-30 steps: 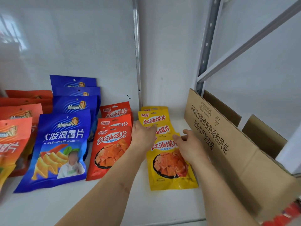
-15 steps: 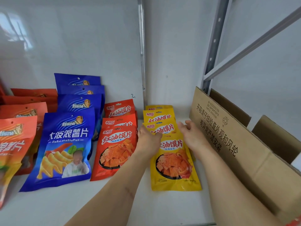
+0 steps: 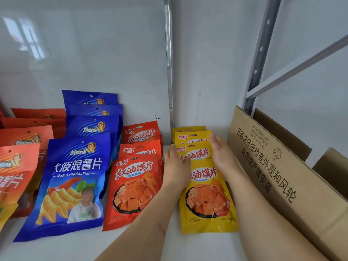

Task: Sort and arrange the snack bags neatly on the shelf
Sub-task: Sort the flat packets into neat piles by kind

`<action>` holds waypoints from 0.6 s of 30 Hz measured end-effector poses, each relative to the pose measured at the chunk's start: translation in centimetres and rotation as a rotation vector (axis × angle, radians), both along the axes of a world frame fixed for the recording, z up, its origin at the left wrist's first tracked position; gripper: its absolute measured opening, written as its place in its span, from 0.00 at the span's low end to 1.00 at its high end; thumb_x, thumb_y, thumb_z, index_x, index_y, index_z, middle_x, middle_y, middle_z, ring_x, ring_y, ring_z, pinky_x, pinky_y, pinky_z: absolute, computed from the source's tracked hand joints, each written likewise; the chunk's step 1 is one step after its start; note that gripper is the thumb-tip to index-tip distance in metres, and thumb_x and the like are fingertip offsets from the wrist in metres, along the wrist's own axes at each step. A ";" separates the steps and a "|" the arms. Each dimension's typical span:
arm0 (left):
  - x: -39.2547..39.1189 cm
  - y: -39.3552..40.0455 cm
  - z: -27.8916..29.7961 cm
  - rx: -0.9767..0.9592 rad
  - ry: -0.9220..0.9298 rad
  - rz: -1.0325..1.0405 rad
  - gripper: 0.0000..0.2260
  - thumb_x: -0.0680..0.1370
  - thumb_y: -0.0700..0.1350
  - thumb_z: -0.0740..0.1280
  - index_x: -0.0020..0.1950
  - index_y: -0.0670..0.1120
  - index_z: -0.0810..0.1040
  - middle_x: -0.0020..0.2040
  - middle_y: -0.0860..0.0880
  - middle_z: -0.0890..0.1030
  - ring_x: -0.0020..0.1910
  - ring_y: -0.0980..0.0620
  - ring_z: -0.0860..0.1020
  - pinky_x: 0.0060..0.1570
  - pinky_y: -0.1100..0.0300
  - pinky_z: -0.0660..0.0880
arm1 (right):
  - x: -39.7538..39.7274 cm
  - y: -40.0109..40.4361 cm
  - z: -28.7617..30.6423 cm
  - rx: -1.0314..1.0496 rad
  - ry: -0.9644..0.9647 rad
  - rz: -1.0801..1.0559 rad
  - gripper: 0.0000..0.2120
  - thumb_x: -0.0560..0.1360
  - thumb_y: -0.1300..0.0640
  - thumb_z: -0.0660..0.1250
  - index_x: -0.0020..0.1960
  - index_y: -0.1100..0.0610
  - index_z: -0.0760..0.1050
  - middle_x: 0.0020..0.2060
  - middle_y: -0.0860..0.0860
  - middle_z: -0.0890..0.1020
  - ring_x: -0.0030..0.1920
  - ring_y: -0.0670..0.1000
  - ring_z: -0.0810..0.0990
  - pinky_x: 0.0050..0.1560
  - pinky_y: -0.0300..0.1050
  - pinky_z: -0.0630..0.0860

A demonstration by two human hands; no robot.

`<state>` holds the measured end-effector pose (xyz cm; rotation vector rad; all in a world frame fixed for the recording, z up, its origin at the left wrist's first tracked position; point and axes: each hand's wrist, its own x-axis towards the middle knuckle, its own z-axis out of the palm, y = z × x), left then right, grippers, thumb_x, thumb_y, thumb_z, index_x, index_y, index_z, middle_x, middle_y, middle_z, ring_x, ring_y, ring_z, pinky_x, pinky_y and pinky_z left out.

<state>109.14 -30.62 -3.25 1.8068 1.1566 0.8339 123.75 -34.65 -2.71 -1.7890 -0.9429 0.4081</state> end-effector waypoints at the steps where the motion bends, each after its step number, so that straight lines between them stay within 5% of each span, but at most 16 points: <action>1: 0.1 0.1 -0.1 0.035 0.018 0.001 0.27 0.83 0.47 0.62 0.80 0.46 0.57 0.75 0.47 0.62 0.71 0.45 0.69 0.67 0.49 0.71 | 0.1 0.0 0.0 -0.023 -0.012 0.007 0.42 0.72 0.22 0.43 0.52 0.56 0.77 0.47 0.55 0.83 0.50 0.55 0.82 0.58 0.57 0.76; 6: 0.2 0.1 -0.4 0.126 0.042 0.015 0.27 0.83 0.46 0.61 0.80 0.44 0.57 0.77 0.47 0.61 0.75 0.45 0.64 0.73 0.51 0.64 | -1.1 -2.6 1.6 -0.084 0.039 0.001 0.35 0.77 0.29 0.44 0.65 0.50 0.76 0.61 0.49 0.81 0.62 0.51 0.77 0.67 0.52 0.70; 11: 0.5 0.1 0.1 0.142 0.010 0.002 0.26 0.84 0.47 0.60 0.81 0.46 0.56 0.78 0.48 0.61 0.76 0.45 0.61 0.74 0.48 0.63 | -2.2 -5.3 2.5 -0.080 0.071 0.031 0.28 0.83 0.39 0.45 0.69 0.52 0.73 0.54 0.46 0.76 0.53 0.45 0.73 0.57 0.38 0.63; 14: 1.0 0.4 0.4 0.116 0.015 -0.017 0.25 0.84 0.47 0.59 0.80 0.47 0.56 0.79 0.48 0.61 0.77 0.45 0.62 0.73 0.46 0.64 | -2.3 -5.9 2.3 -0.102 0.025 0.030 0.29 0.83 0.40 0.44 0.72 0.54 0.71 0.66 0.51 0.76 0.65 0.50 0.74 0.57 0.37 0.60; 18: 0.9 0.0 1.0 0.075 0.047 -0.028 0.23 0.85 0.46 0.57 0.80 0.46 0.58 0.79 0.47 0.60 0.77 0.45 0.61 0.73 0.50 0.62 | -2.0 -6.3 1.0 -0.105 -0.046 0.016 0.28 0.81 0.36 0.47 0.62 0.53 0.75 0.55 0.47 0.79 0.58 0.49 0.77 0.55 0.40 0.68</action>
